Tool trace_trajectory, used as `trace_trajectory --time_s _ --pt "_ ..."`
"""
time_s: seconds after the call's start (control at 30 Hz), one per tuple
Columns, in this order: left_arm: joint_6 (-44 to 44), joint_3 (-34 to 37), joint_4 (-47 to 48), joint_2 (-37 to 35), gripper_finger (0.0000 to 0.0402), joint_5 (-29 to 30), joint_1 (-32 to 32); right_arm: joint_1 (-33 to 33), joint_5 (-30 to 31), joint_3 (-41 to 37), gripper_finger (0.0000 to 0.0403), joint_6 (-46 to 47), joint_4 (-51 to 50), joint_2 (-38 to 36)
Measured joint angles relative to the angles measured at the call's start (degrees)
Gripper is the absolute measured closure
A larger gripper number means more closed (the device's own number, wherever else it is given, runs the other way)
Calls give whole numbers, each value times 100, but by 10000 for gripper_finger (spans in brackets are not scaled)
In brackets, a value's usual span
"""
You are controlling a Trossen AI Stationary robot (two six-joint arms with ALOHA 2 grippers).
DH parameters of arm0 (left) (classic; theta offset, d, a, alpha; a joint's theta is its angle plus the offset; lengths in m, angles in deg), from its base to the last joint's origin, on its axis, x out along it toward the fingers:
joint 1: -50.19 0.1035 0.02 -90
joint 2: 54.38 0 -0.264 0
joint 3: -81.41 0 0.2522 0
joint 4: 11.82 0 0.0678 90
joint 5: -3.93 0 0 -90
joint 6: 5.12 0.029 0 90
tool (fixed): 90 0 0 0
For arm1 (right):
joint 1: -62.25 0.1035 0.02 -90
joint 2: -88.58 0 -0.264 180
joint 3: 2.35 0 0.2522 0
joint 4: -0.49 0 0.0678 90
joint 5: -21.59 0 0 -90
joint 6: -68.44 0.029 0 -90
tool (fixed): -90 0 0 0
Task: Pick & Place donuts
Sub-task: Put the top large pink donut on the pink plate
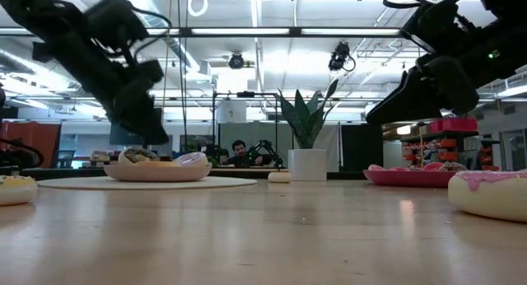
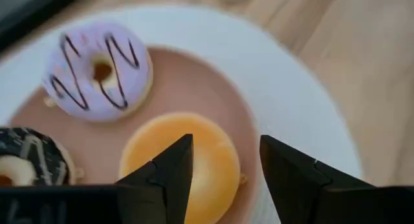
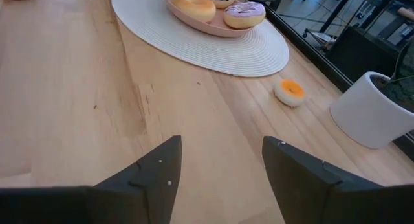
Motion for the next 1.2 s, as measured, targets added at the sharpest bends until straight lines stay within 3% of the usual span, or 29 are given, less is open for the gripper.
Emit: trace_trajectory --time_s 0.2,0.4,0.6,0.77,0.97,1.07,1.2 --pt "-295 -257 28 992 235 -10 60 -20 -5 0 179 -51 63 0" --pt "-225 -559 215 1466 268 112 58 -20 -15 0 179 -51 65 0" --pt "-204 -638 367 1626 320 136 58 -15 -17 0 179 -51 64 0" --pt "9 -868 563 1586 387 118 16 -15 -66 0 179 -51 66 0" --pt "390 -1245 832 1234 397 -106 81 -58 -147 2 179 -353 374 2" --pt "662 -1225 790 851 397 -561 174 -307 -614 9 179 -1107 1028 65" --pt "1103 -809 -384 309 398 -1923 270 -1000 -2289 9 179 -2615 2357 420"
